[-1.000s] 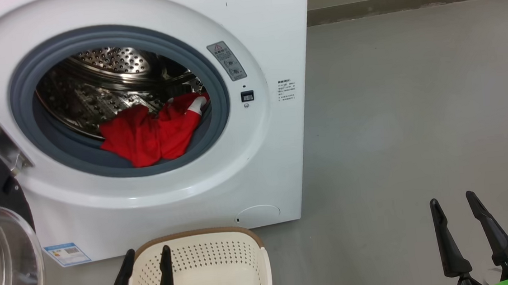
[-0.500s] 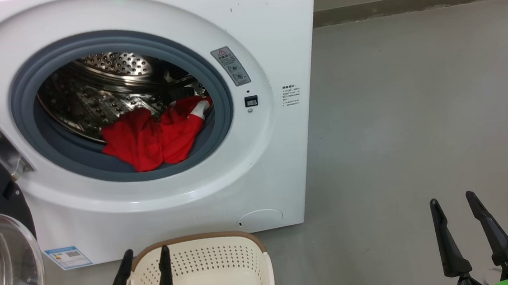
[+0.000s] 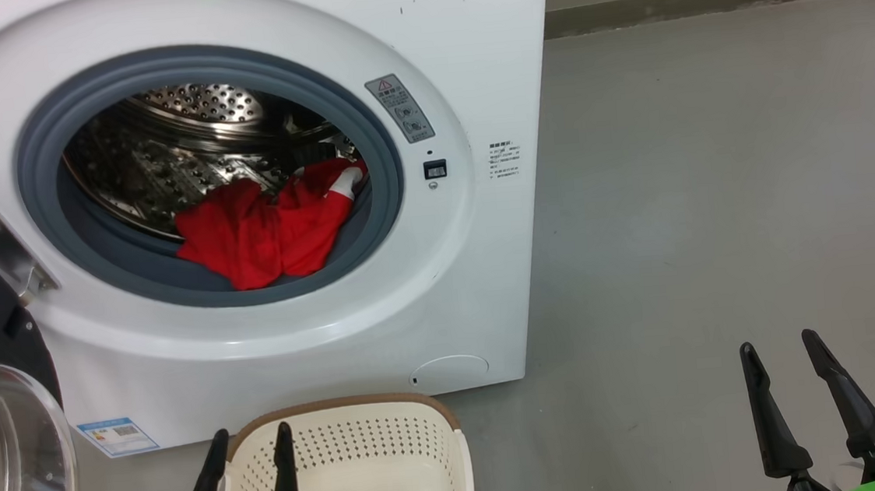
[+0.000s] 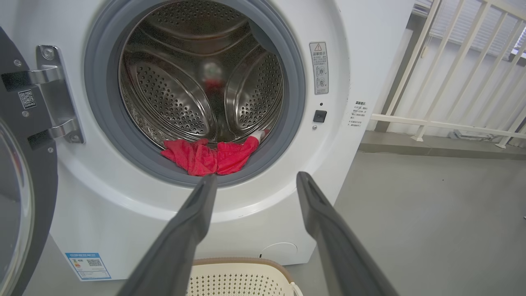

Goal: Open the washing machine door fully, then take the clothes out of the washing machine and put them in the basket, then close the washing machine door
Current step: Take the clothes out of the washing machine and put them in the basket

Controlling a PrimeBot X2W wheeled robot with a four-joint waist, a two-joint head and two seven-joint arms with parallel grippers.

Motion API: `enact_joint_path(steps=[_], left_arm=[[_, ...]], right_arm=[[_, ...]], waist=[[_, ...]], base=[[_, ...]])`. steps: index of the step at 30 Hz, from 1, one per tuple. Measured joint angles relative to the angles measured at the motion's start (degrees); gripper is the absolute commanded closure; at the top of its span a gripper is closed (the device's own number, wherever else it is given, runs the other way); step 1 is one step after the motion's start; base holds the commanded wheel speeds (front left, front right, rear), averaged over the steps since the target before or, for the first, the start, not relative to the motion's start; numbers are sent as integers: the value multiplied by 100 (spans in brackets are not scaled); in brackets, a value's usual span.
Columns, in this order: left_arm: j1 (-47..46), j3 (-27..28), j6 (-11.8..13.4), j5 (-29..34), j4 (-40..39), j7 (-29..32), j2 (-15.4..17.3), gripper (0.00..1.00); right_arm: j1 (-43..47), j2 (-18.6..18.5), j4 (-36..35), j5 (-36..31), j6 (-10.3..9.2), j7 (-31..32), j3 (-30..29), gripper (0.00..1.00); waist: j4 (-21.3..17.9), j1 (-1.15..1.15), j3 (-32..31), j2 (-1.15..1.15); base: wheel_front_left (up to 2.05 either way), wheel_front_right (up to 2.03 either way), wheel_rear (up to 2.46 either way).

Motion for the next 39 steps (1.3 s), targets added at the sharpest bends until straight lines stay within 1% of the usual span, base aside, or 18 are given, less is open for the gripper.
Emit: enact_joint_path(steps=[5, 16, 29, 39], left_arm=[[-50, 4, 41, 0, 11, -2, 2, 0], [-607, 77, 49, 0, 49, -7, 27, 0], [-1620, 127, 42, 9, 255, -8, 78, 0], [-2745, 301, 36, 3, 895, -8, 162, 0]], right_arm=[[-1, 0, -1, 0, 0, 0, 12, 0], [-82, 0, -23, -1, 0, 0, 136, 0], [-705, -4, -73, -5, 0, 0, 285, 0], [-1113, -9, 0, -4, 0, -1, 337, 0]], waist=[[-12, 0, 51, 0], [-5, 0, 380, 0], [-43, 0, 1242, 0], [-177, 0, 1887, 0]], base=[[0, 0, 0], [0, 0, 0], [0, 0, 0], [0, 0, 0]])
